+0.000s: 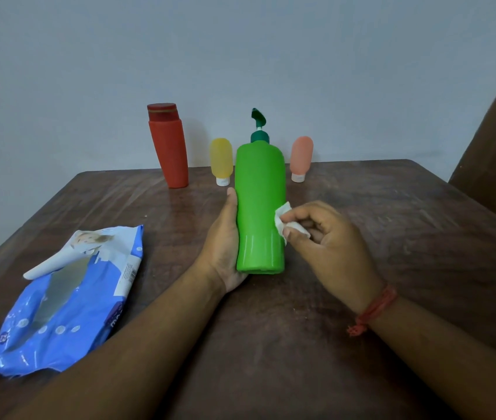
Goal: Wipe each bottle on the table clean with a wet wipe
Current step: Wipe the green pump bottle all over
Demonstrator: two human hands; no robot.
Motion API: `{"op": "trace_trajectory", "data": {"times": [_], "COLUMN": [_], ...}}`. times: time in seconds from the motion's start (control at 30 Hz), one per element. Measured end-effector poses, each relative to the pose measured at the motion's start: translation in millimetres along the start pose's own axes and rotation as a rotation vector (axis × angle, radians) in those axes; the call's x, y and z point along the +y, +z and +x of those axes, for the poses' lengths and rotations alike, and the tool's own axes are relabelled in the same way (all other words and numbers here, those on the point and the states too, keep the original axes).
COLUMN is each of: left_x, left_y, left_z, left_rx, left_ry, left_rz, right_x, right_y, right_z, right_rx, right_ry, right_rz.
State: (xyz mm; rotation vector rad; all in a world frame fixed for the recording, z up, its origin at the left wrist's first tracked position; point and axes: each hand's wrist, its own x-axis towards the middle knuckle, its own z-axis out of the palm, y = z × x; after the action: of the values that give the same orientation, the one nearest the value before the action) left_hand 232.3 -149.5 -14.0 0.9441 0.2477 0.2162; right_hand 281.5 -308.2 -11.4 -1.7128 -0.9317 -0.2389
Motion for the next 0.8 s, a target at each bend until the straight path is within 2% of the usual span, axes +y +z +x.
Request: {"op": "trace_trajectory", "data": {"times": [0.1, 0.27, 0.4, 0.43, 0.57, 0.7, 0.8], "left_x": [3.0, -0.1, 4.5, 4.6, 2.7, 3.8, 2.3], "left_y": [-5.9, -1.4, -3.7, -3.8, -4.5, -8.9, -6.8], "left_z": [2.3, 3.2, 0.6, 1.2, 4.0, 4.5, 6.2], "left_rx": [0.016, 0.016, 0.005, 0.007, -0.002, -0.019, -0.032], "left_ry": [0.013, 0.026, 0.001, 0.001, 0.008, -0.009, 0.0], "left_rz": [-0.048, 0.003, -0.052, -0.063, -0.084, -0.085, -0.014], "right_x": [-0.4, 2.7, -4.0, -5.5, -7.9, -12.4, -8.7], "right_y": [-1.7, 2.3, -3.3, -3.9, 1.4, -1.5, -0.7], "right_z": [-6.1, 3.2, -3.8, -3.8, 0.9, -4.6, 1.7], "right_rx": [-0.185, -0.045, -0.268, -0.273, -0.132, -0.25, -0.091], "right_ry": [0.019, 0.204, 0.282, 0.285, 0.252, 0.14, 0.085], "right_rz": [-0.009, 0.203, 0.262, 0.269, 0.296, 0.172, 0.048]}}
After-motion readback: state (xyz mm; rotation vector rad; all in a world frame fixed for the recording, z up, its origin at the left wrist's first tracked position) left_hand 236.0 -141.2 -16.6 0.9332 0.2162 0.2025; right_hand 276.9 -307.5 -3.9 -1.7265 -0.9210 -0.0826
